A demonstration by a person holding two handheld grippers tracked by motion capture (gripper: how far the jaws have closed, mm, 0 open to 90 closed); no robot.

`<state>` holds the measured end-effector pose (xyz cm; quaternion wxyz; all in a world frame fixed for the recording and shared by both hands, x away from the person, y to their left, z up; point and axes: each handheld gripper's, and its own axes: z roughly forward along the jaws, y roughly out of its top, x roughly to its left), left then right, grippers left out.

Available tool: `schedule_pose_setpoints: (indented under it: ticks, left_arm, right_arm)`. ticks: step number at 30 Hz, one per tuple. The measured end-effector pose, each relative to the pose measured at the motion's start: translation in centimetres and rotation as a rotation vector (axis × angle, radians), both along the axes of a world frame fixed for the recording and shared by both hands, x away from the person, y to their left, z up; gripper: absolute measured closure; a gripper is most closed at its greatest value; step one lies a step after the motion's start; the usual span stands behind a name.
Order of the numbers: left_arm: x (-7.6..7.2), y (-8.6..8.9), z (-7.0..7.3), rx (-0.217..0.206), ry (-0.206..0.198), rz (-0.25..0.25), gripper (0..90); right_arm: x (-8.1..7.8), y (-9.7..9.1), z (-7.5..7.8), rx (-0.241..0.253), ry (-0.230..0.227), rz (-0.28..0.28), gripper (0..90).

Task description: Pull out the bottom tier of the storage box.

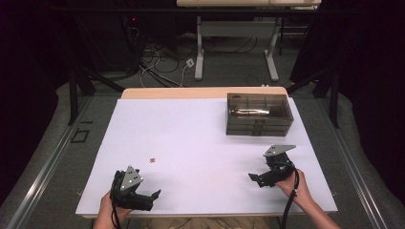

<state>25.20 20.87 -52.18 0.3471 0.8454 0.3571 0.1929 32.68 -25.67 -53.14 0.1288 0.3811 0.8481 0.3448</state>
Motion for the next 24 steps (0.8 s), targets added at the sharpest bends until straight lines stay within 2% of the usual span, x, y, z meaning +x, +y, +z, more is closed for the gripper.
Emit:
schedule_pose_setpoints:
  ticks: [9, 11, 12, 14, 15, 24]
  left_arm:
    - [0.0, 0.0, 0.0, 0.001, 0.002, 0.003, 0.0]
    - [0.0, 0.0, 0.0, 0.005, 0.005, -0.003, 0.0]
    - [0.0, 0.0, 0.0, 0.006, 0.004, -0.002, 0.0]
    - [0.0, 0.0, 0.0, 0.005, 0.004, -0.002, 0.0]
    - [-0.1, 0.0, 0.0, 0.005, 0.002, 0.002, 0.0]
    - [0.0, 0.0, 0.0, 0.001, 0.004, 0.004, 0.0]
  right_arm:
    - [1.8, 0.1, 0.1, 0.008, 0.020, -0.044, 0.0]
    - [2.3, 0.0, 0.0, 0.010, 0.012, -0.049, 0.0]
    - [2.4, -0.1, 0.1, 0.006, 0.027, -0.059, 0.0]
    - [2.8, -0.2, 0.1, 0.001, 0.026, -0.067, 0.0]
    - [3.2, -0.4, 0.1, 0.014, 0.041, -0.079, 0.0]
    - [4.6, -0.5, 0.1, 0.022, 0.048, -0.125, 0.0]
